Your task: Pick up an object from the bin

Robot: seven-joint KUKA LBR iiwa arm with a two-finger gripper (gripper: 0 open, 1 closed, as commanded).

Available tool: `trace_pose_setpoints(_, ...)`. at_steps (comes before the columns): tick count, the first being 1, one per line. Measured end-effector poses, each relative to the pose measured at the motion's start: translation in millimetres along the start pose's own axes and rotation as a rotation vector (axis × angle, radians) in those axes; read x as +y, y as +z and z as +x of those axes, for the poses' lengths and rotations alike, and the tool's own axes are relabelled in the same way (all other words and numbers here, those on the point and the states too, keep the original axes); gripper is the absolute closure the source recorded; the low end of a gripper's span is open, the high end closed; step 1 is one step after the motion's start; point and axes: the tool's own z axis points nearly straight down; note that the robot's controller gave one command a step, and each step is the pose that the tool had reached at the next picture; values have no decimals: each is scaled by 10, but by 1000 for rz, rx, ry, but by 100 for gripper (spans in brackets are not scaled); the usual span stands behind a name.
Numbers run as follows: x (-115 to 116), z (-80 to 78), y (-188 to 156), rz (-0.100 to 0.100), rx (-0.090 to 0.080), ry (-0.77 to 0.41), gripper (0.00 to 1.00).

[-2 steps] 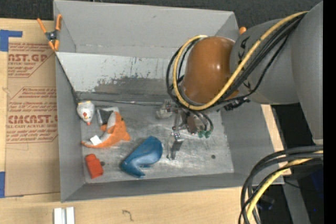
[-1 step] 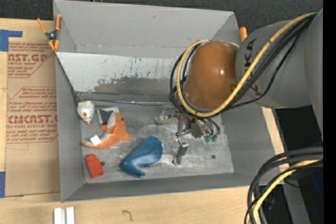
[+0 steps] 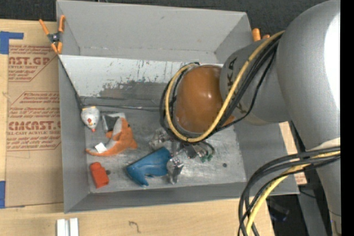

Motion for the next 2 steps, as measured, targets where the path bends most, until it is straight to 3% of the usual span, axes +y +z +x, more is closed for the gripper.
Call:
trace_pose_setpoints(1, 1, -1, 0, 0, 0, 0, 100)
trace_pose_setpoints(2, 155, 159, -1826, -3, -15, -18, 100)
